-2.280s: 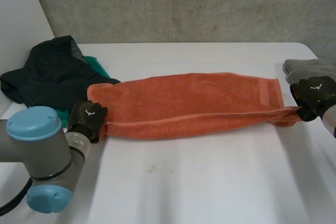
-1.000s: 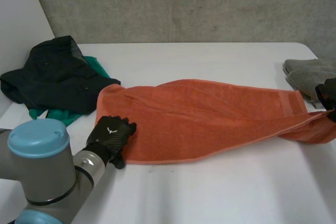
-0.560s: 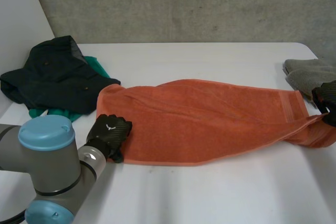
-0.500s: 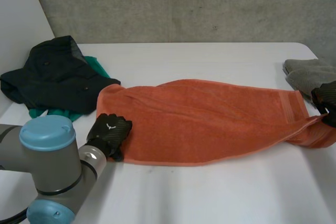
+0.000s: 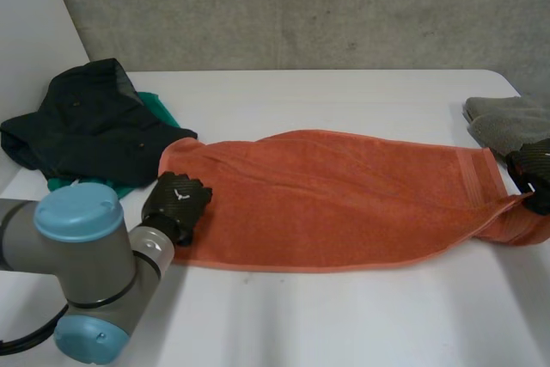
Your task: Fold the laundry.
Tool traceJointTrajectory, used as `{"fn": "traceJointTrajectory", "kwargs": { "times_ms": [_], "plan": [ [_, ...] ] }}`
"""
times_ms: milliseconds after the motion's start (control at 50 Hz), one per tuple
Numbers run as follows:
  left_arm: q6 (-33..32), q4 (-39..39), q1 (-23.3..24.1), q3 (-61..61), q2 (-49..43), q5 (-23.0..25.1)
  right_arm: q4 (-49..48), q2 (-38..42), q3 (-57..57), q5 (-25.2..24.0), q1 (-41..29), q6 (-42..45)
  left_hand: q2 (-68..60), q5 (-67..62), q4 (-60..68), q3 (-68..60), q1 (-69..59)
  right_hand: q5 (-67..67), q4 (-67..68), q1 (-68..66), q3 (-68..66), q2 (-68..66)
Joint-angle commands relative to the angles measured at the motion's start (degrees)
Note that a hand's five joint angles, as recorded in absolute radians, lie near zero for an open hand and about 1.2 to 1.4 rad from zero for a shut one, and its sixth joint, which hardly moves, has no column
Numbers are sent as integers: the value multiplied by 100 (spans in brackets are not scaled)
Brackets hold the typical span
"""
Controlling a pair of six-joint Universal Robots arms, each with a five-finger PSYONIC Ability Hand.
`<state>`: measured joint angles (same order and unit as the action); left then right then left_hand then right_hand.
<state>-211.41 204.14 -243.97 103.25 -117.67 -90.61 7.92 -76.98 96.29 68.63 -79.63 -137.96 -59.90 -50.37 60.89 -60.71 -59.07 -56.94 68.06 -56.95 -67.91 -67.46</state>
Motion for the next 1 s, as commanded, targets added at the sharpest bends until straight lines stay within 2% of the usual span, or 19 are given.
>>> {"fn": "traceJointTrajectory", "kwargs": {
  "times_ms": [20, 60, 160, 420, 700, 860, 1000],
  "plan": [
    [21, -235, -54, 485, 631, 26, -1, -28, 39, -16, -8, -3, 3133, 3181, -3233, 3215, 3050, -1306, 1194, -2305, -1209, -1254],
    [64, -252, -71, 660, 798, 44, -1, -19, 39, -16, -8, 6, 3852, 3900, -3952, 3934, 3769, -1306, 1194, -2305, -1209, -1254],
    [65, -261, -186, 811, 843, 167, -10, -19, 39, -16, -26, -3, 3892, 3939, -3991, 3973, 3809, -1306, 1194, -2305, -1209, -1254],
    [47, -270, -274, 354, 105, 228, -18, 7, 92, -7, -35, 6, 3640, 3688, -3740, 3721, 3557, -1306, 1194, -2305, -1209, -1254],
    [56, -226, -300, -94, -63, 220, -168, 16, 206, 11, -8, 32, 2799, 2846, -2898, 2880, 2716, -1306, 1194, -2305, -1209, -1254],
    [65, -226, -283, -349, -265, 220, -168, 25, 206, 2, 1, 32, 1522, 1570, -1622, 1603, 1439, -1306, 1194, -2305, -1209, -1254],
    [56, -226, -291, -542, -440, 228, -177, 25, 250, 2, 18, 41, -1435, -1387, 1335, -1354, -1518, -1306, 1194, -2305, -1209, -1254]
  ]
}}
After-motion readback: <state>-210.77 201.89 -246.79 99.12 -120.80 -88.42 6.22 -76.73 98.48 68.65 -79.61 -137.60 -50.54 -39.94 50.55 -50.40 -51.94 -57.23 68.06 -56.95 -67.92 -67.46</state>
